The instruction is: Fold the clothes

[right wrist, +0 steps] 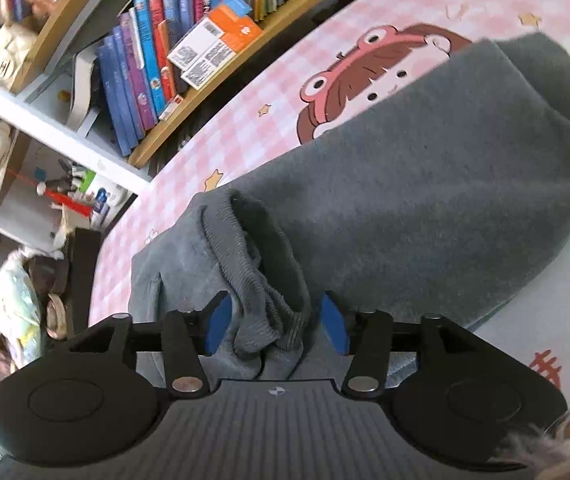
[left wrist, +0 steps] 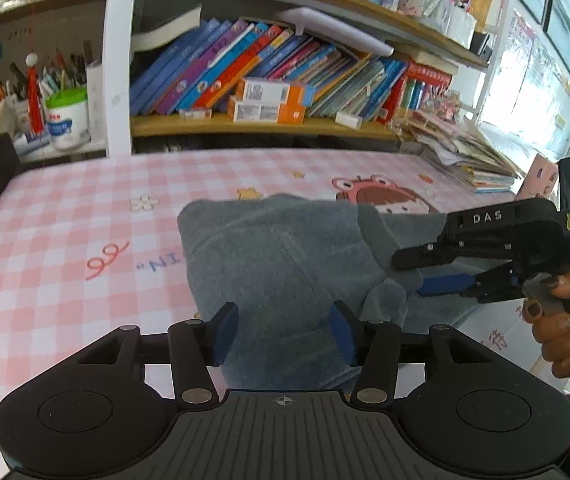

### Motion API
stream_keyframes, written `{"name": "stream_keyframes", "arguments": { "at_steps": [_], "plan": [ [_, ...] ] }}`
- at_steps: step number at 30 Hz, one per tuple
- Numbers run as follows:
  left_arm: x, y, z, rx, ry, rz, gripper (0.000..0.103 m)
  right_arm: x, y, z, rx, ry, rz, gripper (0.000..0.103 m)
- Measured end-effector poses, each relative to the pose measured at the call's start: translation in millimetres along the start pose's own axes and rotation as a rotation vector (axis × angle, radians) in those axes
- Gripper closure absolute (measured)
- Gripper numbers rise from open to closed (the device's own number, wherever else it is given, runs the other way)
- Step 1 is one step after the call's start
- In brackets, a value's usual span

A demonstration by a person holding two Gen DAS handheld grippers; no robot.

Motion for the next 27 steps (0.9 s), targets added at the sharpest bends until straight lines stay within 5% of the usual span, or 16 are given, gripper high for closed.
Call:
{"name": "stream_keyframes", "arguments": {
  "at_steps": [2,7,27],
  "plan": [
    [2.4,-1.8,-2.9,0.000,0.011,-0.023,0.034,-1.8,-4.9,5.5,-0.010,-0.041,-0.006,0.049],
    [9.0,1.9,-13.4,-0.028,0.019,-0.057,0.027,-6.2,-23.6,2.9,-0.051,-0.093,-0.031,0.041],
    [13.2,37.8,-97.4,-0.069,0.086,-0.037,0.018,16.0,-89.5,-114.8,-0.200,0.190,-0.151,0.045]
  ]
}}
Point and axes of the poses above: each gripper's, at about its wrist camera, not at the fingertips, and y roughly the way its jaws point, z to its left, x to its top, the point moved 3 cm from there along y, roughly the way its jaws point, and after that the axes turned 6 degrees about -y, right-handed, at the moved point
